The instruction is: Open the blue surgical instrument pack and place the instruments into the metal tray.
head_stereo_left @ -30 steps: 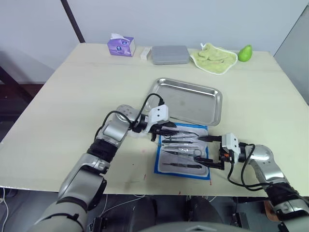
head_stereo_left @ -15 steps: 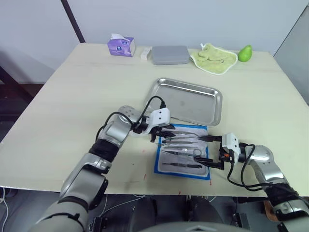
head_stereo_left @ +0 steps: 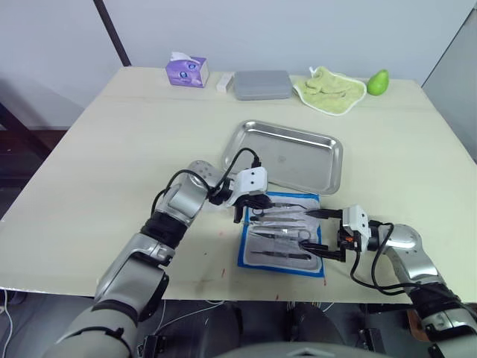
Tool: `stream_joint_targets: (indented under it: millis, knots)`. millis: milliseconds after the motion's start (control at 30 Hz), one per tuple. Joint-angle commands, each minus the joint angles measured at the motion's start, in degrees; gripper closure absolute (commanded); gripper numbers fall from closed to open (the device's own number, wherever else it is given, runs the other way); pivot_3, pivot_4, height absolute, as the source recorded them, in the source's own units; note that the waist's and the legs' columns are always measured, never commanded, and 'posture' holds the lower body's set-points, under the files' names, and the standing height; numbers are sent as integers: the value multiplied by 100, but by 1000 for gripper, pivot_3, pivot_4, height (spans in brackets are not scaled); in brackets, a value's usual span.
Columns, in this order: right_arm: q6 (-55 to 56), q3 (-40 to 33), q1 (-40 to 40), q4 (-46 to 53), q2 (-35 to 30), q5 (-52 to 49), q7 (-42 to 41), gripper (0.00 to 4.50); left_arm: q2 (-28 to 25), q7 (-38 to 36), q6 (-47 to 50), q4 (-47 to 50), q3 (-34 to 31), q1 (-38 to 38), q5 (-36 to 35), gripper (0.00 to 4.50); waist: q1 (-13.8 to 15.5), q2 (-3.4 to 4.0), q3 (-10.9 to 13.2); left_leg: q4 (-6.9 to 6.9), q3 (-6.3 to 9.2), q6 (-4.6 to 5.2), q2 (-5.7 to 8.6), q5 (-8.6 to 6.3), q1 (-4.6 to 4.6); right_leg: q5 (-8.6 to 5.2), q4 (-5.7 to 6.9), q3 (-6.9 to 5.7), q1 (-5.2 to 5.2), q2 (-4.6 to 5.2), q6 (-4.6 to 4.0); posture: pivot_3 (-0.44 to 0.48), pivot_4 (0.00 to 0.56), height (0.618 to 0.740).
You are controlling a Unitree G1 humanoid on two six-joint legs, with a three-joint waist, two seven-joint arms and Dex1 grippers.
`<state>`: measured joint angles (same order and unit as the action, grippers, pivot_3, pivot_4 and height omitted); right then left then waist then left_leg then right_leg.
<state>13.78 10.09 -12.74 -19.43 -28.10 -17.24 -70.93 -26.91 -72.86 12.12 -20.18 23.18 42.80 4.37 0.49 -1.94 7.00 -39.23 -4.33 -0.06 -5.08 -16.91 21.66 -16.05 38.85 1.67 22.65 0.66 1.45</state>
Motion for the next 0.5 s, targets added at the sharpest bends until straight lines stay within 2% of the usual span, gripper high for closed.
stream_joint_targets:
  millis: [33, 500]
  knots:
    - [-282, 209, 169, -374, 34, 394, 146, 0, -94, -98, 283, 296, 62, 213, 77, 4364, -11, 0, 0, 0, 0, 0, 0, 0, 0, 0, 0, 0, 0, 0, 0, 0, 150, 740]
    - [-417, 414, 175, -297, -1, 611, 96, 0, -329, -547, 1319, 803, 285, 695, 162, 4364, -85, 2, 2, 3, 6, 0, -1, 0, 1, -2, 0, -2, 1, -3, -3, 0, 150, 740]
